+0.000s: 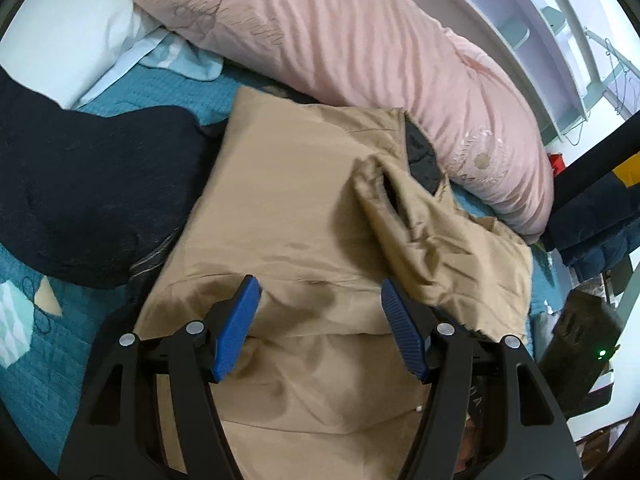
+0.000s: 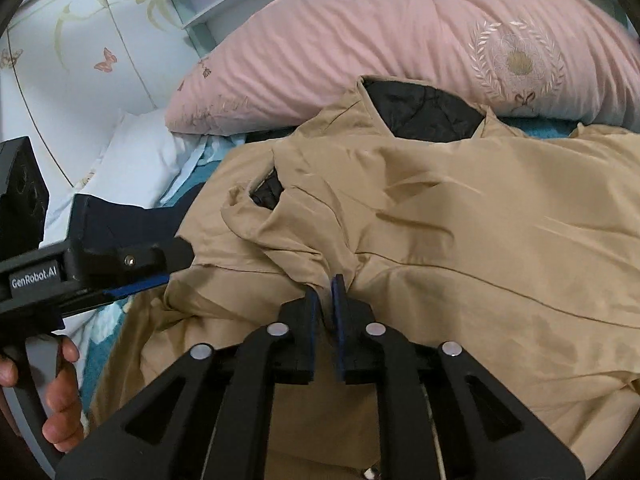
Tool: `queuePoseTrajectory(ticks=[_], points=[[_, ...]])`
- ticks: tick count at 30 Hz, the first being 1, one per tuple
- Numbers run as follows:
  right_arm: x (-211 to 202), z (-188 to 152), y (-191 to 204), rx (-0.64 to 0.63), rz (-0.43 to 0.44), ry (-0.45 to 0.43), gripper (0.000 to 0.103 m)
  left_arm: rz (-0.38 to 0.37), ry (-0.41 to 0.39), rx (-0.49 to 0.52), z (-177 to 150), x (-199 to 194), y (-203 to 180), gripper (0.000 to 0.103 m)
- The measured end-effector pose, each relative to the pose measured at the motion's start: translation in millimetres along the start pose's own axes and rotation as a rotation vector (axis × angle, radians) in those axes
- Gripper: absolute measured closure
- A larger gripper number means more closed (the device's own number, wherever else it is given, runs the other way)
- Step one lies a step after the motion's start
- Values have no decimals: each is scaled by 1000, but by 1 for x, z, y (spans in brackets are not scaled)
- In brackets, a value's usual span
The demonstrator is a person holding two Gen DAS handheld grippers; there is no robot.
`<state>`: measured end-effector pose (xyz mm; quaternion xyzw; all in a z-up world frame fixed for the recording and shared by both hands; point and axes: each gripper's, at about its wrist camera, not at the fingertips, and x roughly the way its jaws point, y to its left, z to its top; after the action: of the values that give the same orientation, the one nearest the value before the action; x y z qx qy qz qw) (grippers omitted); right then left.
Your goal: Fold large clothes
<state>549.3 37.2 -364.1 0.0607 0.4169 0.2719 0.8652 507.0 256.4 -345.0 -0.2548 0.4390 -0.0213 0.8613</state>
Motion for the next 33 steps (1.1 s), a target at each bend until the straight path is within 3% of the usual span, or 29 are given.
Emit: queuePoseTrajectory(ticks=[3,5,6,7,9,11,14,16,17,19,21,22,23,24,26,29,33], points=[[-15,1,-6,36,50,9,88,-36,-34,15,5,-7,-15,38],[-30,2,-7,34,77,-7,78,-73,-45,28,11,-9,-30,37],[-40,1,-10,34,83,-22,65,-86,-49,38,14,-9,-38,36],[-53,0,-14,39,81,-43,58,-98,-48,54,16,-7,-48,35],[-72,0,-25,51,96,-71,55,-88,-61,71,20,-3,-65,35],[-86,2,-40,80,82,-92,55,-100,-77,71,21,-1,-78,35],[-101,8,-80,152,-17,-109,55,-162,-30,99,21,11,-100,35],[-105,15,-115,217,-82,-115,75,-151,15,147,19,26,-112,35],[-107,19,-129,243,-92,-119,76,-152,29,160,17,33,-114,35],[-106,29,-160,306,-100,-116,81,-128,100,175,14,60,-114,35],[-103,36,-177,345,-80,-95,81,-43,181,135,10,90,-97,37],[-103,39,-183,360,-74,-94,81,-22,211,113,7,100,-87,47],[-104,42,-186,363,-73,-98,81,-7,198,90,5,102,-75,58],[-107,44,-186,355,-74,-113,80,-10,179,74,4,99,-69,61],[-112,46,-185,346,-44,-139,78,-32,168,30,3,95,-60,62],[-100,53,-182,336,31,-101,78,-12,173,64,2,98,-64,62],[-78,70,-181,322,-15,-35,79,19,157,101,-3,98,-71,62]])
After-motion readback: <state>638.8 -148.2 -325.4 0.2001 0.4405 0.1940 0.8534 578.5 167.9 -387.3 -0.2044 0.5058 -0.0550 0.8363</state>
